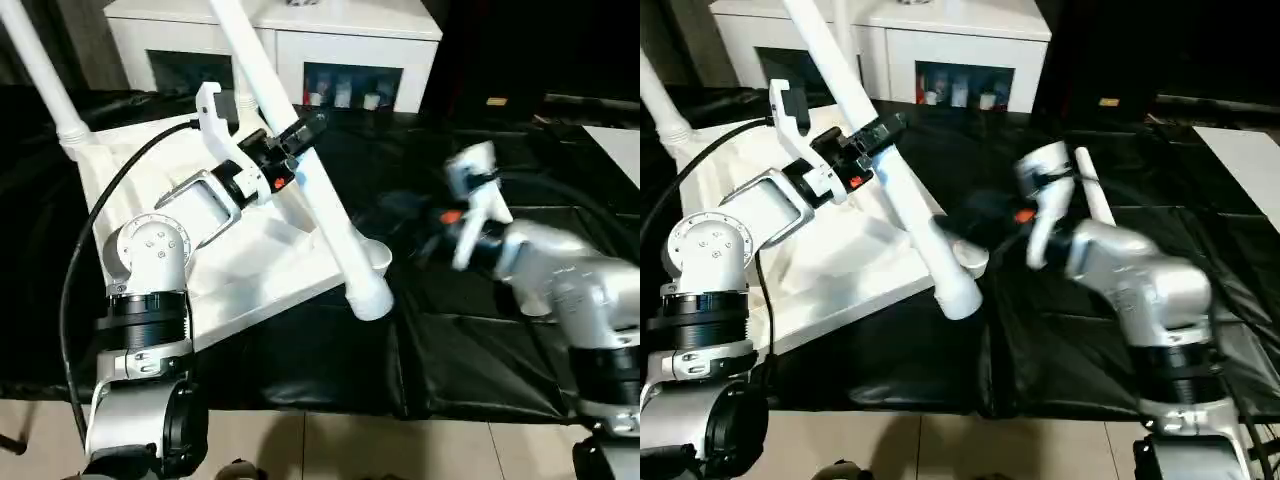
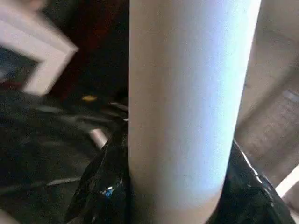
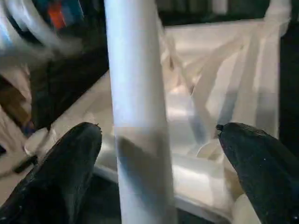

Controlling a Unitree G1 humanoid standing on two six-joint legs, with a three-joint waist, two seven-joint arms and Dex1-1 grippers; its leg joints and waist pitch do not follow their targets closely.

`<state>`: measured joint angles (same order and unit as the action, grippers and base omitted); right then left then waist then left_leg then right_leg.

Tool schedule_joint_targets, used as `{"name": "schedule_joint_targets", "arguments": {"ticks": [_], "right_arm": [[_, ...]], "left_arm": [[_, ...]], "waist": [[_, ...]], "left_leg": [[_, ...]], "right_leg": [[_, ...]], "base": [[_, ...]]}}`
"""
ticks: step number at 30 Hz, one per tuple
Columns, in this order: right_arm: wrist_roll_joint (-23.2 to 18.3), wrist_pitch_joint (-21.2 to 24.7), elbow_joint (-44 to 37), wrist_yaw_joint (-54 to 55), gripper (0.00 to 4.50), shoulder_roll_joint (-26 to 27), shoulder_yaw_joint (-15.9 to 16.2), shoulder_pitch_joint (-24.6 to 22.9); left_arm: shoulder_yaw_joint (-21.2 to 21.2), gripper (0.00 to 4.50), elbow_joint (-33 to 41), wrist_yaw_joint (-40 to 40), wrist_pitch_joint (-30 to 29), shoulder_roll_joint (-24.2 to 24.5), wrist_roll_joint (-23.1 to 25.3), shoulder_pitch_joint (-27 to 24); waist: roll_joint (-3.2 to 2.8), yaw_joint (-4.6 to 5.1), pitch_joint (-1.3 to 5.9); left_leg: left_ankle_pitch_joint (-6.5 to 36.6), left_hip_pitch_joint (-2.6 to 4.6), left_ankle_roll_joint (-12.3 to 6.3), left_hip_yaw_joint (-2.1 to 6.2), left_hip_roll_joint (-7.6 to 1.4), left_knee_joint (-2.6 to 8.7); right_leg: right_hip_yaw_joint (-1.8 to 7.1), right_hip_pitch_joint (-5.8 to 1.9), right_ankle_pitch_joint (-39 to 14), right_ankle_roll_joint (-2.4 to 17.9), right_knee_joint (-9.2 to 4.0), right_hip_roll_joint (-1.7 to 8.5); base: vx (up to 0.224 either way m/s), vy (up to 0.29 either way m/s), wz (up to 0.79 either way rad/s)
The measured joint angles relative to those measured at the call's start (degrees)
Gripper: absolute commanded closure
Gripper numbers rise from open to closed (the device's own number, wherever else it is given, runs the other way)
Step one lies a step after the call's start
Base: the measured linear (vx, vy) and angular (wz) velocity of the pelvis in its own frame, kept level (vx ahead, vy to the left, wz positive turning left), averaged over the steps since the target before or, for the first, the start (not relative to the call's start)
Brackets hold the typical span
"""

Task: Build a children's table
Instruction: Pick table leg

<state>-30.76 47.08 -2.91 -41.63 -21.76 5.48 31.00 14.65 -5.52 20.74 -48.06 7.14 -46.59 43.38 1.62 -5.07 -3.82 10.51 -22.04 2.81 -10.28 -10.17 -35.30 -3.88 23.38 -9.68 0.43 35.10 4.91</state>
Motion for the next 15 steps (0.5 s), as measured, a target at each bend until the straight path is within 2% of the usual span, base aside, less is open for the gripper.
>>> {"name": "schedule_joint_targets", "arguments": {"ticks": [4, 6, 11, 15], "right_arm": [[-0.28, 0.21, -0.24, -0.74, 0.0, 0.51, 1.0, 0.01], [-2.23, 1.03, -0.66, -3.68, 0.0, -1.21, 0.92, 0.0], [-5.39, 2.86, -1.52, -7.85, 0.0, -3.81, -1.04, -0.05], [-8.74, 5.23, -3.62, -12.3, 0.0, -6.54, -1.82, -1.39]], "left_arm": [[-2.5, 2.78, 2.11, 6.92, 1.0, 1.18, -0.89, -0.18], [-3.55, 2.78, 2.25, 13.12, 1.94, 3.2, -1.27, -0.88], [-3.96, 2.78, 2.29, 20.44, 2.1, 5.78, -2.08, -2.28], [-3.26, 2.78, 2.31, 24.83, 0.56, 7.21, -5.68, -2.01]], "waist": [[0.1, -0.05, 0.02], [0.18, -0.01, 0.01], [0.27, -0.01, 0.01], [0.29, -0.1, 0.03]], "left_leg": [[0.0, 0.0, 0.0, -0.02, 0.03, 0.0], [0.0, 0.01, 0.0, -0.02, 0.03, 0.0], [-0.01, 0.02, 0.01, -0.02, 0.02, 0.0], [0.0, 0.02, 0.0, -0.03, 0.03, 0.0]], "right_leg": [[0.02, 0.0, 0.0, 0.0, -0.01, 0.03], [0.02, 0.0, 0.0, -0.01, 0.0, 0.03], [0.02, 0.0, -0.01, -0.01, 0.05, 0.03], [0.02, -0.01, -0.01, -0.01, 0.05, 0.04]], "base": [[0.0, 0.0, 0.0], [0.0, 0.0, 0.0], [0.0, 0.0, 0.0], [0.0, 0.0, 0.0]]}}
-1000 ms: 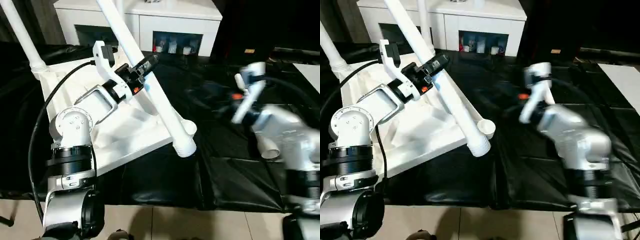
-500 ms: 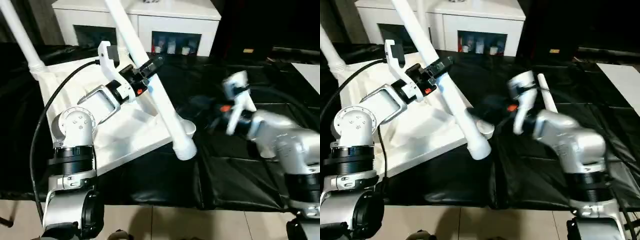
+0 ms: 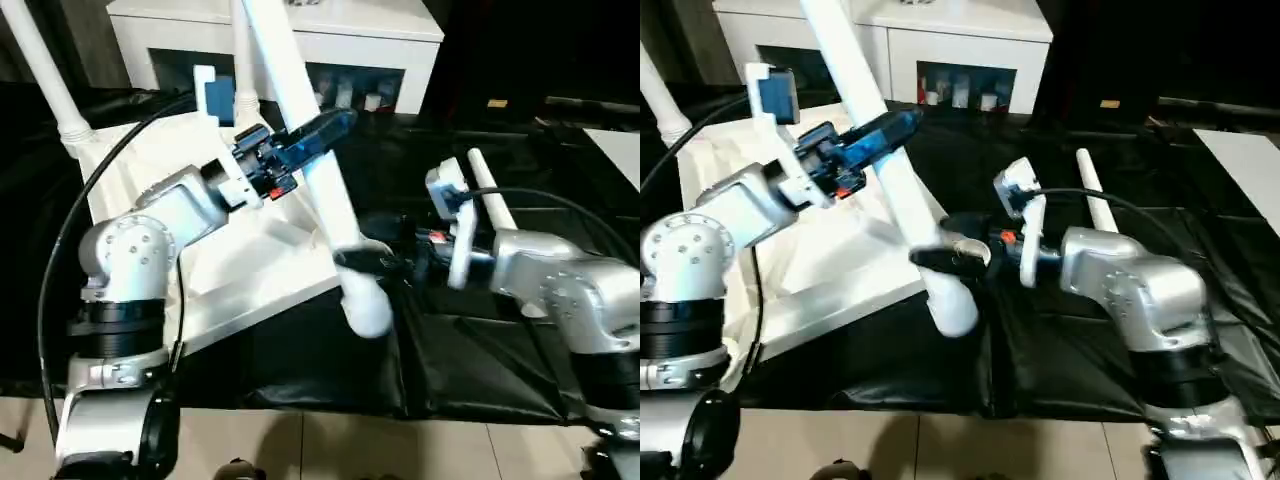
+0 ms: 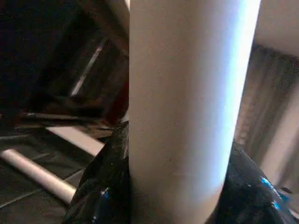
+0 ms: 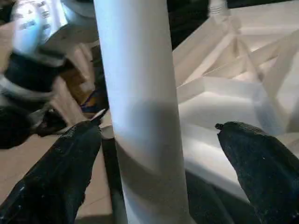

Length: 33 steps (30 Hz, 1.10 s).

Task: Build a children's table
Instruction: Pick table leg

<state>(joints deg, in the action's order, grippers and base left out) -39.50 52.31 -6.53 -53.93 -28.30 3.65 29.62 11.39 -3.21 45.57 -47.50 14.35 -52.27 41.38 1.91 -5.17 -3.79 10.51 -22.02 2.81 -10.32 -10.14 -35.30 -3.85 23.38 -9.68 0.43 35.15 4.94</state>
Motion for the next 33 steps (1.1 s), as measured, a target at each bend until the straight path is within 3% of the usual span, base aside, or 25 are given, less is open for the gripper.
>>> {"name": "schedule_joint_targets", "arguments": {"ticks": [5, 22, 33], "right_arm": [[-0.73, 0.2, -1.3, -3.07, 0.0, -2.37, 0.44, -1.18], [4.41, -1.88, -2.3, -4.3, 0.0, -2.87, 9.56, -1.46], [5.54, -2.49, -2.23, -6.02, 1.0, -2.9, 11.39, -1.49]], "left_arm": [[-0.2, 2.78, -0.02, 3.64, 0.0, 1.02, -0.26, 0.28], [-7.88, 2.78, 0.0, 11.23, 0.42, 3.55, 2.62, 2.36], [-9.21, 2.78, -0.04, 13.45, 1.13, 4.03, 3.72, 2.47]], "waist": [[0.0, 0.04, 0.0], [0.05, 0.05, 0.01], [0.05, 0.05, 0.01]], "left_leg": [[-0.02, 0.06, 0.03, 0.0, -0.01, -0.02], [-0.05, 0.09, 0.06, -0.01, -0.01, -0.04], [-0.05, 0.09, 0.06, -0.01, -0.01, -0.05]], "right_leg": [[0.01, 0.0, 0.0, 0.0, 0.1, 0.0], [0.03, -0.01, 0.01, 0.01, 0.16, 0.0], [0.02, 0.0, 0.01, 0.01, 0.17, 0.0]], "base": [[0.0, 0.0, 0.0], [0.0, 0.0, 0.0], [0.0, 0.0, 0.0]]}}
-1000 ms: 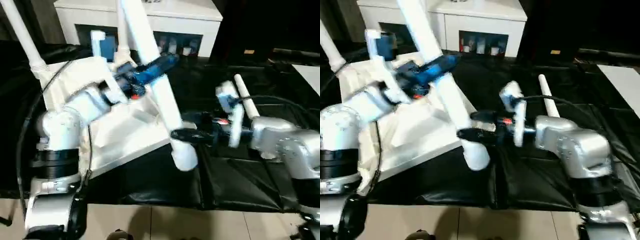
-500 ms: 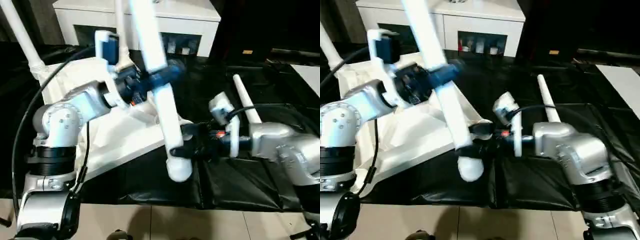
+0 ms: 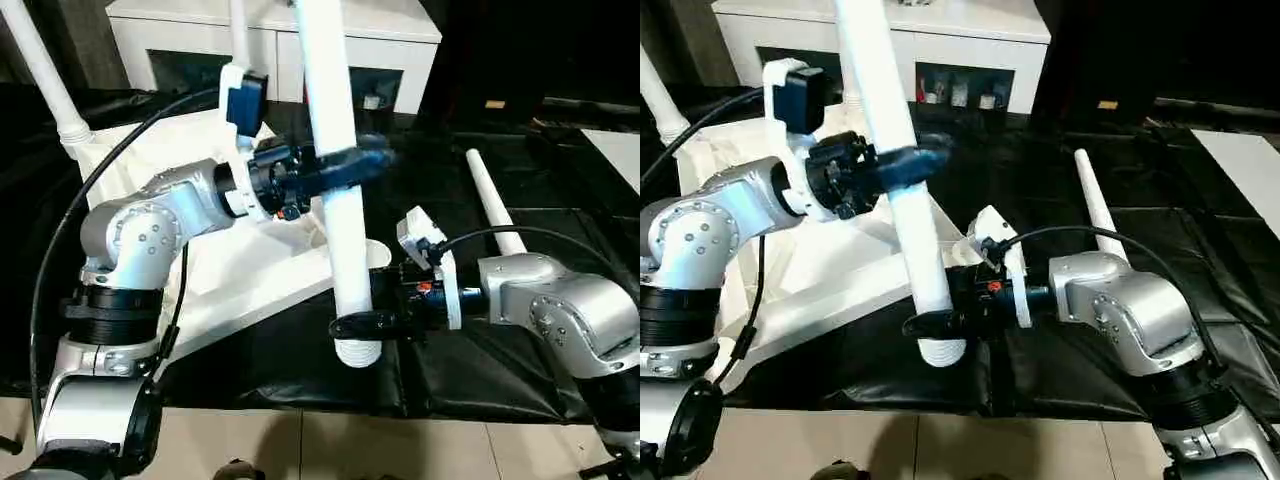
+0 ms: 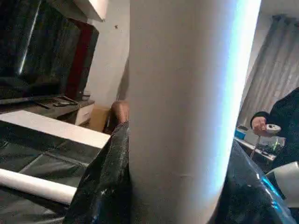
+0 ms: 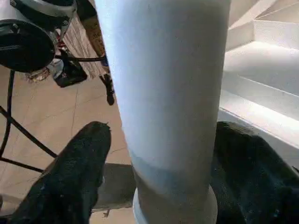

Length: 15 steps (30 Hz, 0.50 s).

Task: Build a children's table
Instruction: Pick table leg

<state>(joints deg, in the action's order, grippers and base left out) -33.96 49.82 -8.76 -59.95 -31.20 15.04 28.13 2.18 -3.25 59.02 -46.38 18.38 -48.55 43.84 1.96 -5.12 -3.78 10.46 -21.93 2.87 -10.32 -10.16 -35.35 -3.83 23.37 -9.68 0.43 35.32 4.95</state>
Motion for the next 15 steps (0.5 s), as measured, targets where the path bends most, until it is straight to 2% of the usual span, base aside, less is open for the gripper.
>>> {"name": "schedule_joint_targets", "arguments": {"ticks": [6, 15], "right_arm": [[0.18, -0.34, 0.44, -0.09, 1.59, 0.07, 0.05, 0.0], [0.65, -0.55, 0.55, -0.08, 2.21, 0.74, 0.83, -0.56]], "left_arm": [[-0.16, 2.78, 0.01, 0.64, 0.03, 0.19, 0.0, 0.0], [-0.45, 2.78, 0.0, 0.57, 0.11, -0.72, 0.0, 0.0]], "waist": [[0.01, -0.02, 0.0], [0.01, -0.02, 0.01]], "left_leg": [[0.0, 0.0, 0.0, 0.0, 0.0, -0.03], [0.0, 0.0, 0.0, 0.0, 0.0, -0.05]], "right_leg": [[0.0, 0.0, 0.0, 0.0, 0.01, 0.0], [0.0, 0.0, 0.0, 0.01, 0.04, 0.01]], "base": [[0.0, 0.0, 0.0], [0.0, 0.0, 0.0]]}}
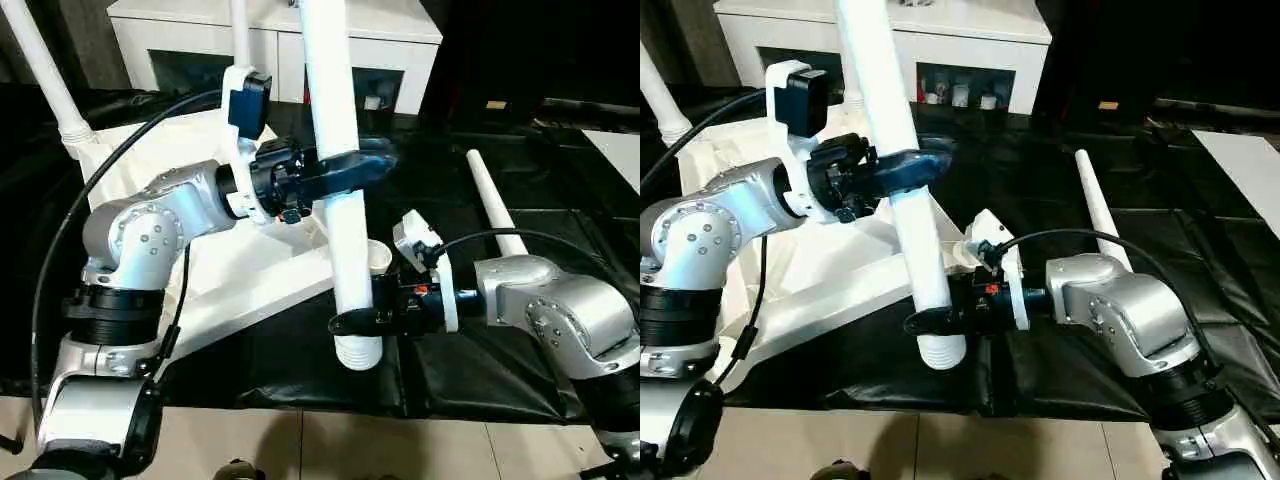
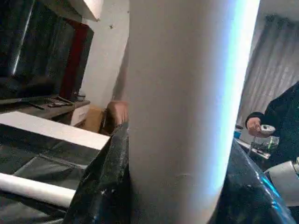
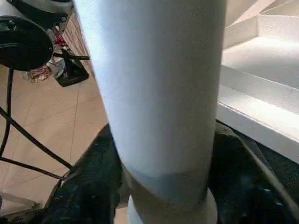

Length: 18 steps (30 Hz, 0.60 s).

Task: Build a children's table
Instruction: Pick table leg

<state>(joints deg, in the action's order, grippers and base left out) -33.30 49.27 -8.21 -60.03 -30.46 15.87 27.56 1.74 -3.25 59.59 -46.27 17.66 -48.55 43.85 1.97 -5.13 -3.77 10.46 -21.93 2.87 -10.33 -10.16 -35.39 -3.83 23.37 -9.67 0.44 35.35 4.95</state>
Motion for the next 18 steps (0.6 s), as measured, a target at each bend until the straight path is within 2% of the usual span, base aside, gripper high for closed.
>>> {"name": "schedule_joint_targets", "arguments": {"ticks": [3, 10, 12, 16, 18], "right_arm": [[0.13, -0.24, -0.01, -0.02, 2.47, 0.03, 0.16, 0.0], [0.68, -0.91, 0.04, 0.15, 2.54, 0.39, 0.31, -0.1], [0.8, -1.29, 0.41, 0.36, 2.55, 0.64, 0.27, -0.18], [0.96, -1.96, 1.67, 4.19, 2.57, 3.3, -1.74, -0.31], [0.99, -2.16, 1.65, 5.29, 2.59, 3.59, -2.6, -0.42]], "left_arm": [[-0.03, 2.78, -0.01, -0.03, -0.01, -0.04, 0.01, 0.0], [-0.01, 2.78, -0.01, -0.98, -0.01, -0.17, 0.19, 0.01], [0.07, 2.08, -0.68, -1.92, -0.34, -0.55, 0.23, 0.37], [2.11, 1.97, -3.15, -5.53, -0.22, -1.36, 0.83, 2.72], [2.61, 1.62, -3.25, -5.72, -0.32, -1.05, 0.82, 2.89]], "waist": [[0.0, 0.01, 0.0], [0.0, 0.01, 0.0], [0.0, -0.02, 0.0], [0.0, 0.06, 0.0], [0.0, 0.11, 0.0]], "left_leg": [[0.0, 0.01, 0.0, 0.0, 0.0, -0.01], [0.0, 0.0, 0.0, 0.0, 0.0, -0.03], [0.0, 0.0, 0.0, 0.01, 0.0, -0.04], [0.0, 0.0, 0.0, 0.01, -0.01, -0.13], [0.0, 0.01, 0.0, 0.01, -0.01, -0.13]], "right_leg": [[0.0, 0.0, 0.0, 0.0, 0.02, 0.0], [0.0, 0.0, 0.0, 0.0, 0.04, 0.0], [0.0, 0.0, 0.0, 0.0, 0.05, 0.0], [0.0, 0.0, 0.01, 0.02, 0.11, 0.01], [0.0, 0.0, 0.01, 0.01, 0.12, 0.01]], "base": [[0.0, 0.0, 0.0], [0.0, 0.0, 0.0], [0.0, 0.0, 0.0], [0.0, 0.0, 0.0], [0.0, 0.0, 0.0]]}}
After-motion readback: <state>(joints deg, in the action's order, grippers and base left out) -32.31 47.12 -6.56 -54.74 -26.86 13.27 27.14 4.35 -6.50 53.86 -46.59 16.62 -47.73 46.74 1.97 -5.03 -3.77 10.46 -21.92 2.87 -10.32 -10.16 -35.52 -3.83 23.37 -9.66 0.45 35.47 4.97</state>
